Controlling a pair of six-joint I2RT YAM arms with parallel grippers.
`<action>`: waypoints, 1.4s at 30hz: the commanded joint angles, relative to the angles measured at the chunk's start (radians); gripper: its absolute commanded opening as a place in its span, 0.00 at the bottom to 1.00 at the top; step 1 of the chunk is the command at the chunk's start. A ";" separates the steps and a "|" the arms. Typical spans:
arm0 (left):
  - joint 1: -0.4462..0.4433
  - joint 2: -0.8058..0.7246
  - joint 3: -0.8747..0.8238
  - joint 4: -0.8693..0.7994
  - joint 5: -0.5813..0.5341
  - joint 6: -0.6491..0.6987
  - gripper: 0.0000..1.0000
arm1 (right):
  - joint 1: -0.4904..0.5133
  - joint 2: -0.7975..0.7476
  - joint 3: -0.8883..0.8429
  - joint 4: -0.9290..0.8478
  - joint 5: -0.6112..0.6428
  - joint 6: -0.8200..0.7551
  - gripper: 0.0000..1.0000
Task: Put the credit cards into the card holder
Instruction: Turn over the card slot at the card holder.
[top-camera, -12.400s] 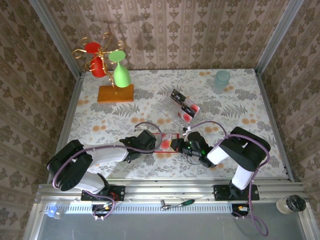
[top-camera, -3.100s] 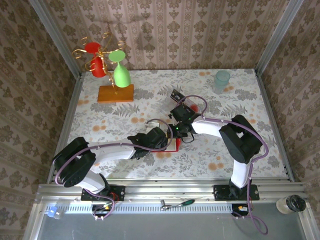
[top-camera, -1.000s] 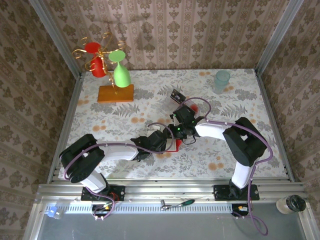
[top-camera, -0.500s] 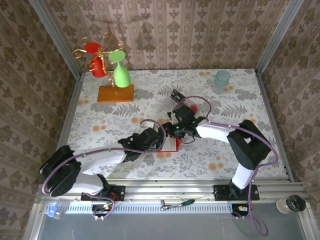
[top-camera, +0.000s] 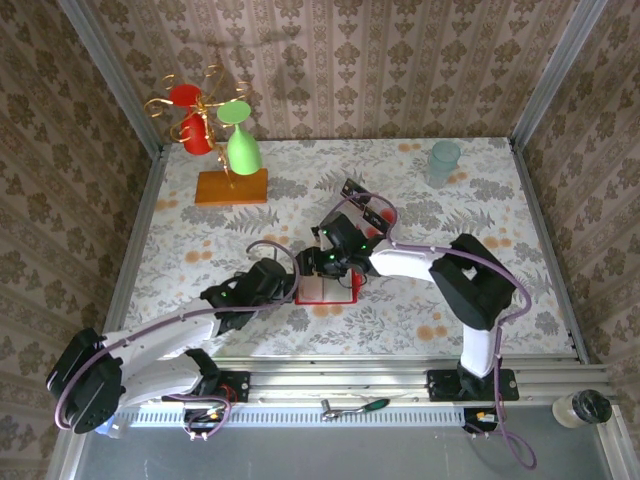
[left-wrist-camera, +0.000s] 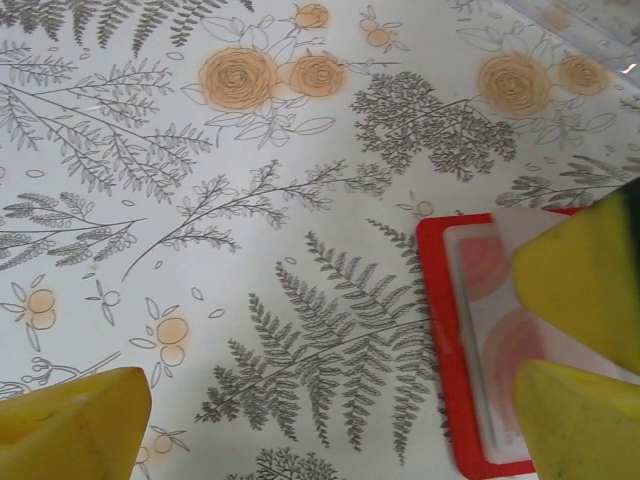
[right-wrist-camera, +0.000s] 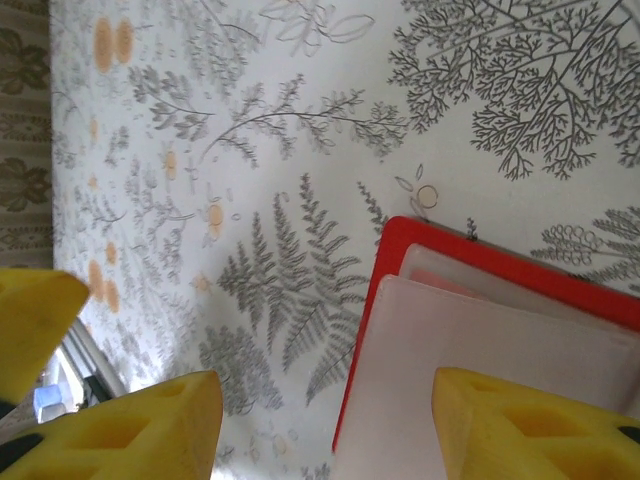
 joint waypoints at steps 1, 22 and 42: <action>0.014 -0.027 -0.002 0.059 -0.022 -0.016 0.95 | 0.027 0.065 0.016 -0.012 -0.025 0.015 0.59; 0.026 0.047 -0.004 0.110 0.015 -0.018 0.97 | -0.051 -0.109 -0.082 -0.047 -0.017 -0.029 0.53; 0.017 0.114 0.050 0.126 0.027 0.002 0.99 | -0.035 0.021 -0.101 0.068 -0.053 0.033 0.00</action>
